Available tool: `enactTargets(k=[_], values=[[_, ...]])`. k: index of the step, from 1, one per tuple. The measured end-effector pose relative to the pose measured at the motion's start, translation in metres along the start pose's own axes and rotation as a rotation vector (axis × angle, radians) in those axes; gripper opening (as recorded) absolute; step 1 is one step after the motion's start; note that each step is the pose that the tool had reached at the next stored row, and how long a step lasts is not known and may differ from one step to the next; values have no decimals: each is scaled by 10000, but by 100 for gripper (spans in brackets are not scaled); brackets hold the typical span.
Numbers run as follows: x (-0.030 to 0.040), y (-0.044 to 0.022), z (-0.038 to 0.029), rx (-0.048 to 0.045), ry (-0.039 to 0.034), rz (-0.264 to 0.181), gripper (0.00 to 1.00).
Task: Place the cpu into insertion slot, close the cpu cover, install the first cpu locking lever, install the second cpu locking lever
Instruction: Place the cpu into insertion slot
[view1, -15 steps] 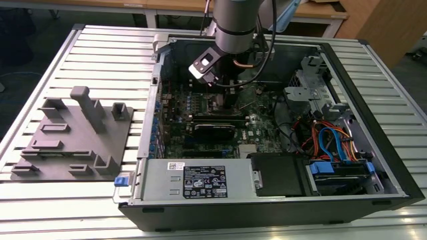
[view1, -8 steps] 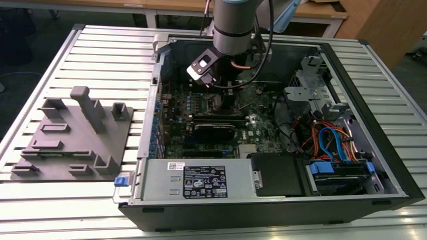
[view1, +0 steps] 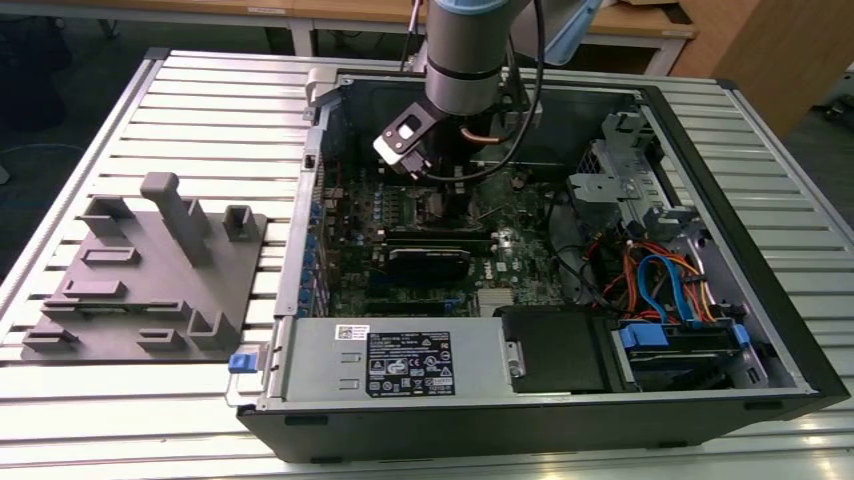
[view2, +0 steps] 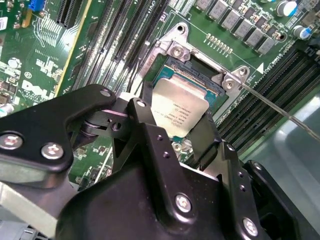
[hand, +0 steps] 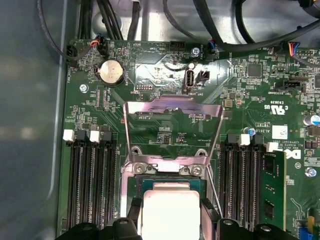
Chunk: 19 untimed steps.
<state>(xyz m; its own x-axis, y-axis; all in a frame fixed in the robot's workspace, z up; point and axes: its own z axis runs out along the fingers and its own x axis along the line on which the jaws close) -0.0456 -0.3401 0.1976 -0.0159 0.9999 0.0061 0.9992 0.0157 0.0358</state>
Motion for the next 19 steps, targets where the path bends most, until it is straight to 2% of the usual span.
enactTargets(k=[7,19], values=[[-1,-15,51,-1,-3,-10,54],[2,-15,63,-8,9,-11,54]])
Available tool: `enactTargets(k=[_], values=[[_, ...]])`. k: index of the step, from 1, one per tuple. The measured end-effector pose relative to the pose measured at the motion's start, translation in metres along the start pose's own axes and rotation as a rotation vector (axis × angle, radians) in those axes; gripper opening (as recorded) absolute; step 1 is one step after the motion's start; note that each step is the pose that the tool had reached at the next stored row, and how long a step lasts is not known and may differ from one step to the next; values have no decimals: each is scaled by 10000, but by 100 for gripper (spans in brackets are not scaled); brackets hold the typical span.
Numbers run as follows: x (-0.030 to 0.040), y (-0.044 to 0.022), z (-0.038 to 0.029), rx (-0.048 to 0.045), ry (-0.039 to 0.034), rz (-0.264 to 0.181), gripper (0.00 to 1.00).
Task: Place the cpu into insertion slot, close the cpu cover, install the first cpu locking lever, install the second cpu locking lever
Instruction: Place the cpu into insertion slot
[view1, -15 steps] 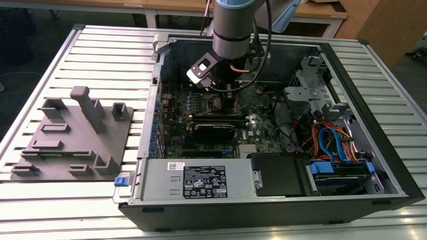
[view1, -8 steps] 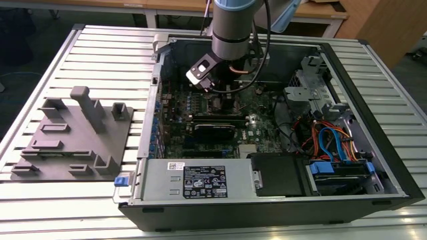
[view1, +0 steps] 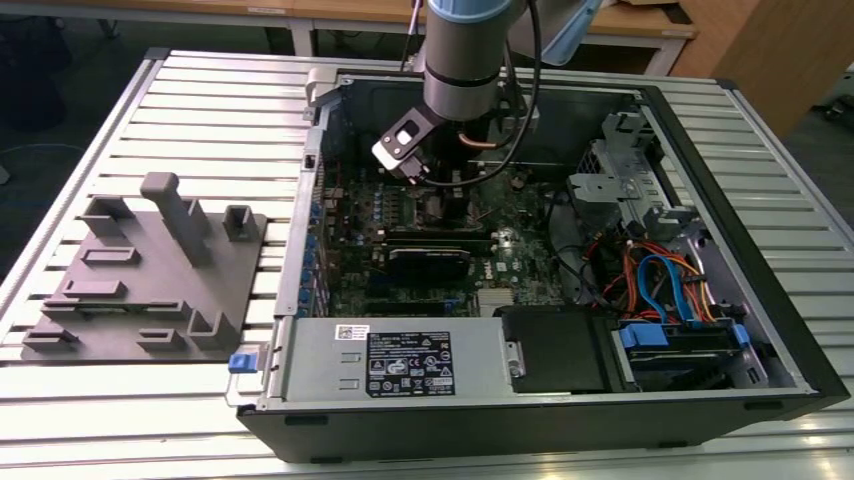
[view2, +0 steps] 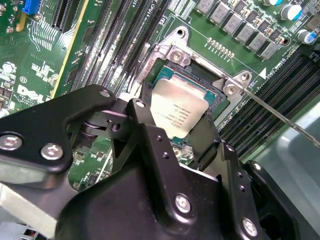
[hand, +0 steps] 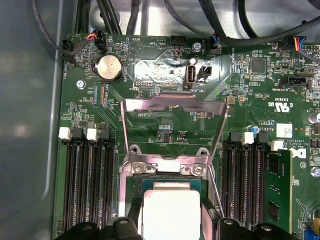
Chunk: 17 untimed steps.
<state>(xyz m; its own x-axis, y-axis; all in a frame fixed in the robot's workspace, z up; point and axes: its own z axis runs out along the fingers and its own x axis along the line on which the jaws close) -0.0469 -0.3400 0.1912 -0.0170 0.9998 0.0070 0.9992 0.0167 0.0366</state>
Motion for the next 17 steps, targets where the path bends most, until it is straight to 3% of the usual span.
enactTargets(k=[2,3,7,11,17], values=[[-1,0,0,2,-4,0,55],[-1,-1,-1,4,-6,0,62],[-2,-2,-1,7,-7,2,62],[-1,-37,-4,4,47,10,62],[-1,-37,-5,5,48,10,62]])
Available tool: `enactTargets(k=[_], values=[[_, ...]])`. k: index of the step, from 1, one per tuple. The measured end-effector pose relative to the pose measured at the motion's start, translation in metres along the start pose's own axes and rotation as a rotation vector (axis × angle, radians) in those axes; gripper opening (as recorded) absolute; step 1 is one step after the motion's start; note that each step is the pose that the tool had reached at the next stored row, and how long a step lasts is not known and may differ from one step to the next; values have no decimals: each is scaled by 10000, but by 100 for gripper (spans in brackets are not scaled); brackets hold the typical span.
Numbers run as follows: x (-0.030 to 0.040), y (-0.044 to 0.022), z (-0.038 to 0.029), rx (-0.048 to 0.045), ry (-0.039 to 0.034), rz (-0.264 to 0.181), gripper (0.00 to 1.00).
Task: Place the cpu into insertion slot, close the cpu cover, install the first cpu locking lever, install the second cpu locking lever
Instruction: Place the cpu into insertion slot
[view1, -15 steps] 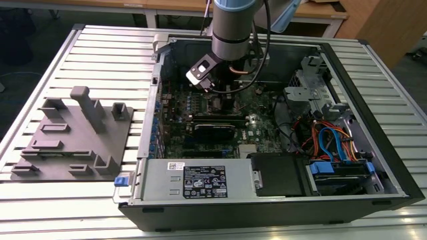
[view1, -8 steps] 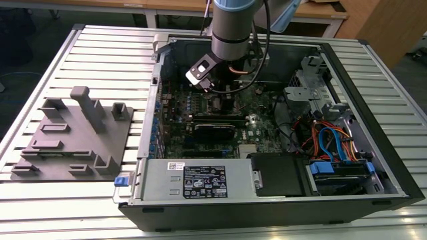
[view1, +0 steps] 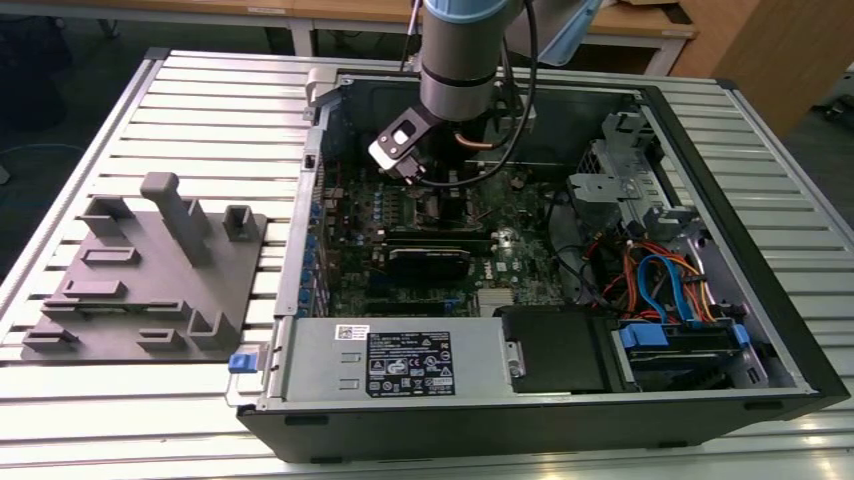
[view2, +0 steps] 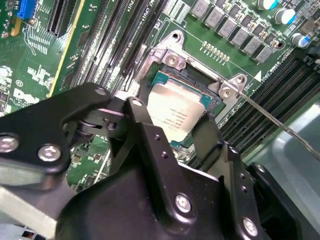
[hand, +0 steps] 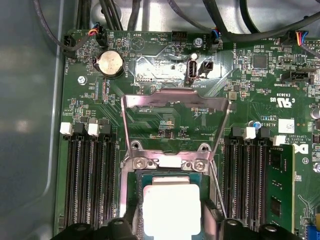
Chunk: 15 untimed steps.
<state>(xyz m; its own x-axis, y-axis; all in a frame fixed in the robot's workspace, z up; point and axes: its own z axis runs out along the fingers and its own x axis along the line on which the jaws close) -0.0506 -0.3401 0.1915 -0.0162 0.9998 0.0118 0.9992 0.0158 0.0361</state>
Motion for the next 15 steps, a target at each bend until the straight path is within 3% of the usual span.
enactTargets(k=[2,15], values=[[0,0,-2,1,-2,-1,54],[17,-14,-3,-1,-7,218,54]])
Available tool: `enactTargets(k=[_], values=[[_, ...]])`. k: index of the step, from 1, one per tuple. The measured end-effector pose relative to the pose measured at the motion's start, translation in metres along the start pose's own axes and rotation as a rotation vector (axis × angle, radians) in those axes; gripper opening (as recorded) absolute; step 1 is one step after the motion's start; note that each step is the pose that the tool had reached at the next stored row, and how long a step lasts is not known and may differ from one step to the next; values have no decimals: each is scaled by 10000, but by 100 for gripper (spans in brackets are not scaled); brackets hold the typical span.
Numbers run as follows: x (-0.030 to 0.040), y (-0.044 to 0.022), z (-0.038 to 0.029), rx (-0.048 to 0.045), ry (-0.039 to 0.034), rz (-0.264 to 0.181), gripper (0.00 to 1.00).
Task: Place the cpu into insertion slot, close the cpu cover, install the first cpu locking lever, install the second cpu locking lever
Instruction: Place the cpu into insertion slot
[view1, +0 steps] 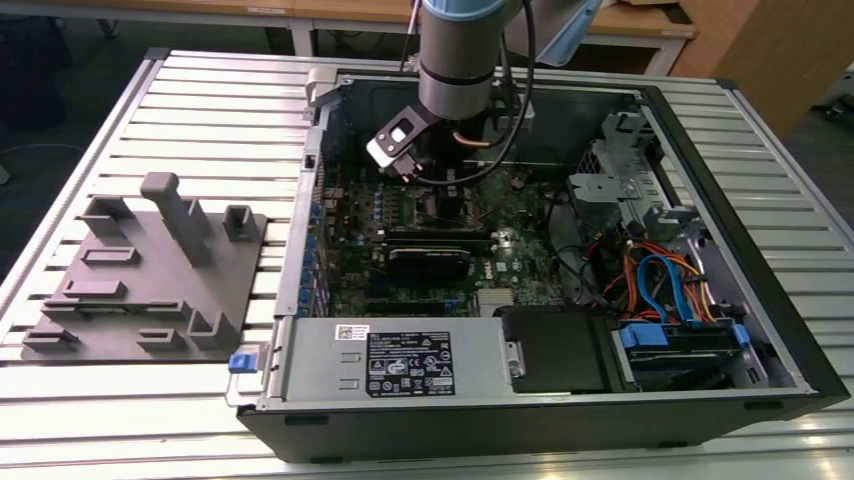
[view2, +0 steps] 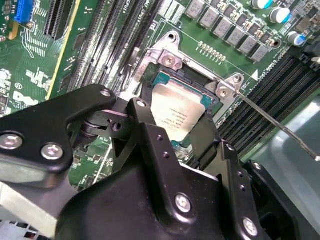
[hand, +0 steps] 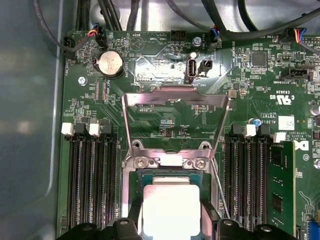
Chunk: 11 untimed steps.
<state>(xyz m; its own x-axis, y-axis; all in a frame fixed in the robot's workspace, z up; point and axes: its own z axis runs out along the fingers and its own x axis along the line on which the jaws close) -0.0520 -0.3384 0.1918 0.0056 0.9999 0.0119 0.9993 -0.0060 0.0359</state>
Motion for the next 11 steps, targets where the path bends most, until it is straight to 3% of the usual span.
enactTargets(k=[11], values=[[3,0,13,-1,-1,38,54]])
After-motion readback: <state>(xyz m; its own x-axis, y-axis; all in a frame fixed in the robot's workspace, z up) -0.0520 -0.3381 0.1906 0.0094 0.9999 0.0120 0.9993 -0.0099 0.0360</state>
